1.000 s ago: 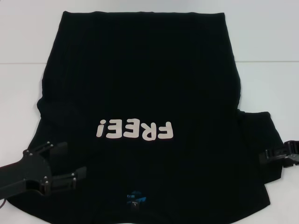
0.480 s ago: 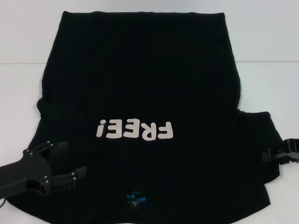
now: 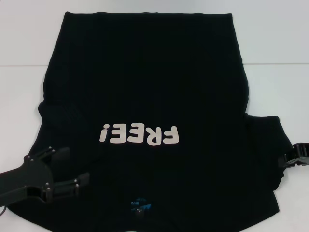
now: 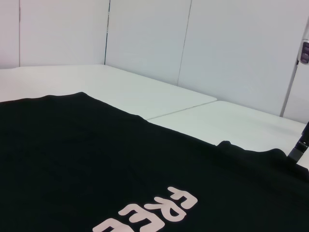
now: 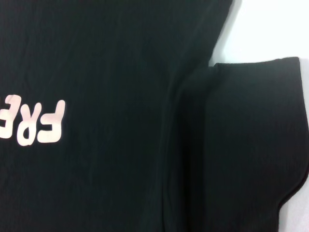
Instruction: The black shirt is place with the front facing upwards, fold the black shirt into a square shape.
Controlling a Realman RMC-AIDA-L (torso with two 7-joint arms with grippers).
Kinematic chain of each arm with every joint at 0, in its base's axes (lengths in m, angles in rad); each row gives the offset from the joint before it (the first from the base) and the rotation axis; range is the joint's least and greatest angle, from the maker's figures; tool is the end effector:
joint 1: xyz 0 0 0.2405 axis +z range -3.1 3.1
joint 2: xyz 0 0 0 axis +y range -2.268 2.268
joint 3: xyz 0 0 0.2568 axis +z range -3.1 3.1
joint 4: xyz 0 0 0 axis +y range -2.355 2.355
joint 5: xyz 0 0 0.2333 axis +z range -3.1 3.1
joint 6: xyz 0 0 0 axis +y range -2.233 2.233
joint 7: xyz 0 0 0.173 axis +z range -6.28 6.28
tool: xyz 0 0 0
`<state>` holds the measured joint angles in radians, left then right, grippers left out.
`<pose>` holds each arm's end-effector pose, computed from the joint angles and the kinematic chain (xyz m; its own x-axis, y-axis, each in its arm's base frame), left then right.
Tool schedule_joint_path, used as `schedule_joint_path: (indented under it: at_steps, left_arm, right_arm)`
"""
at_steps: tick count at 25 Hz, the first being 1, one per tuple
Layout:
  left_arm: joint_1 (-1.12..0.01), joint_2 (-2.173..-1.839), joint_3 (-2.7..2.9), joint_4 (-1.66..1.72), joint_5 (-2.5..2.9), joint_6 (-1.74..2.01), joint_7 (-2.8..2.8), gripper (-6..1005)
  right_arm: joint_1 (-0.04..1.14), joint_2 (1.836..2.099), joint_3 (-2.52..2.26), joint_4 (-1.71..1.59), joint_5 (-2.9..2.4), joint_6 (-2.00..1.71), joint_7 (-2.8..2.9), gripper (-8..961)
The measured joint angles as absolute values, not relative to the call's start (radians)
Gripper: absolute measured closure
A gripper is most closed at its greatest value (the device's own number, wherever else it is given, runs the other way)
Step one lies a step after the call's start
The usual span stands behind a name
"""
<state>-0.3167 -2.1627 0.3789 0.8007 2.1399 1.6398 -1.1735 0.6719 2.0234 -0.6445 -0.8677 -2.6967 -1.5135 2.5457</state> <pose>-0.3417 0.2908 0.0020 0.7868 0.3125 0.5322 0.5386 -0.7688 -0.3448 0.3144 0.3910 0.0282 0.2003 -0.9623 -0.1838 -0.9441 -0.1394 -0.2988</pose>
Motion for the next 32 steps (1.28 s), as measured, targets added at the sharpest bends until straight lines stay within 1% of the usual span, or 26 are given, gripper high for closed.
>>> schedule_joint_path:
  at_steps: [1, 6, 11, 17, 26, 30, 32]
  left_arm:
    - [-0.317, -2.163, 0.379, 0.801, 2.140, 1.640, -1.173, 57]
    - [-0.315, -2.163, 0.379, 0.801, 2.140, 1.640, -1.172, 57]
    - [-0.314, -2.163, 0.379, 0.801, 2.140, 1.640, -1.168, 58]
    - [-0.315, -2.163, 0.379, 0.799, 2.140, 1.640, -1.167, 59]
    - [-0.316, -2.163, 0.376, 0.799, 2.139, 1.640, -1.167, 60]
    - [-0.317, -2.161, 0.376, 0.799, 2.129, 1.640, -1.168, 61]
    - [-0.317, -2.160, 0.376, 0.799, 2.126, 1.640, -1.169, 61]
  right_arm:
    - [0.672, 2.023, -0.645, -0.868, -2.697, -1.514, 2.546, 515]
    - [0.672, 2.023, -0.645, -0.868, -2.699, -1.516, 2.544, 758]
    - [0.672, 2.023, -0.648, -0.870, -2.699, -1.521, 2.539, 893]
    - [0.672, 2.021, -0.648, -0.870, -2.697, -1.529, 2.539, 922]
    - [0.671, 2.016, -0.619, -0.887, -2.693, -1.545, 2.540, 858]
    - [0.654, 2.004, -0.587, -0.937, -2.665, -1.576, 2.533, 829]
    - [0.638, 1.996, -0.574, -0.956, -2.650, -1.597, 2.531, 735]
